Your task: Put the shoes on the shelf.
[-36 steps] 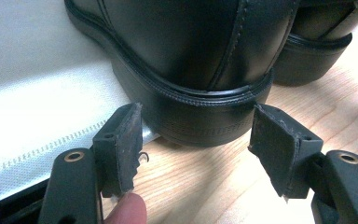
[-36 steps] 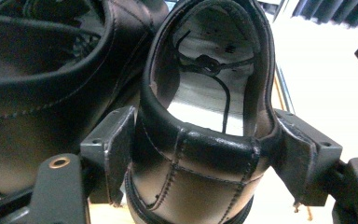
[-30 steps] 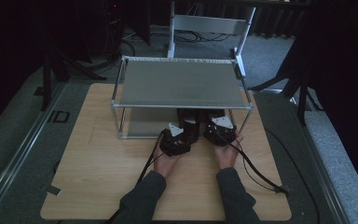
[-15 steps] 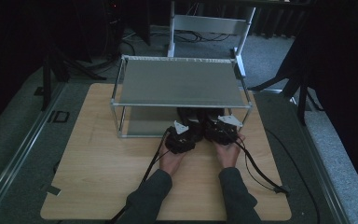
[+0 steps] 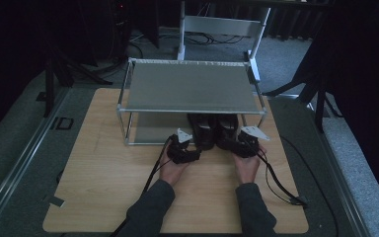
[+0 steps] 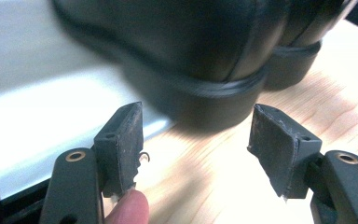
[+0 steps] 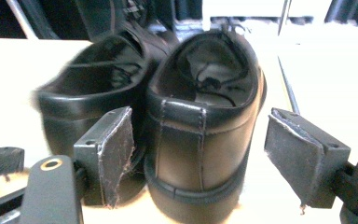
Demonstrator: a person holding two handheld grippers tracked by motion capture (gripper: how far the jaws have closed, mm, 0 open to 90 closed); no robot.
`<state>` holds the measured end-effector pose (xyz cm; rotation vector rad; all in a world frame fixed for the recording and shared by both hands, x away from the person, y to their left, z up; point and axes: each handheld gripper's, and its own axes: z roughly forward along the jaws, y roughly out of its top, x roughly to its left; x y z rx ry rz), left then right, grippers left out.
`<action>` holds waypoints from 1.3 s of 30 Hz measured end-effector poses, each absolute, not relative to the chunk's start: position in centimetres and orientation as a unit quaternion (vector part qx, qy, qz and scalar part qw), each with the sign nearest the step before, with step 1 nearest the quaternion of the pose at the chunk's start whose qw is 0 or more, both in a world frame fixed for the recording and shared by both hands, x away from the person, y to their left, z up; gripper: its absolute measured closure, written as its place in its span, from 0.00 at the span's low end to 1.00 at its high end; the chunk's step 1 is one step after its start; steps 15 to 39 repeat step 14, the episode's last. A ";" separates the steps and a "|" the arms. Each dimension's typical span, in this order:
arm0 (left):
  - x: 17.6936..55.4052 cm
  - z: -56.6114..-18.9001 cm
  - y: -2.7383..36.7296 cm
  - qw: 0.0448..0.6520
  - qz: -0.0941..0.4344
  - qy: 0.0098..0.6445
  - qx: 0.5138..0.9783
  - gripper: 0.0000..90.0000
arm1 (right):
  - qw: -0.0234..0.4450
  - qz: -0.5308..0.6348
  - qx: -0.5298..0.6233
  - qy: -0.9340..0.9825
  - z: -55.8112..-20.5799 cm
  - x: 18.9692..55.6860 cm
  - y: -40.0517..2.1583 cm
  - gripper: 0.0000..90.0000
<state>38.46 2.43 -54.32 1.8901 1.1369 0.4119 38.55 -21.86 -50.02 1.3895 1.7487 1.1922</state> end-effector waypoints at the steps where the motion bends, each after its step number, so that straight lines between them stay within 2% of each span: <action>1: 38.1 -54.2 3.0 0.435 0.164 0.456 0.759 0.40 | 0.301 0.447 0.522 0.661 -49.8 38.1 -22.2 0.25; 7: 35.8 -54.2 6.9 0.412 0.177 0.474 0.758 0.40 | 0.281 0.413 0.531 0.684 -50.6 36.5 -24.2 0.25; 14: 34.7 -54.5 8.9 0.391 0.192 0.484 0.759 0.40 | 0.267 0.398 0.554 0.681 -51.7 36.1 -25.7 0.26; 39: 34.7 -54.5 8.9 0.391 0.192 0.484 0.759 0.40 | 0.267 0.398 0.554 0.681 -51.7 36.1 -25.7 0.26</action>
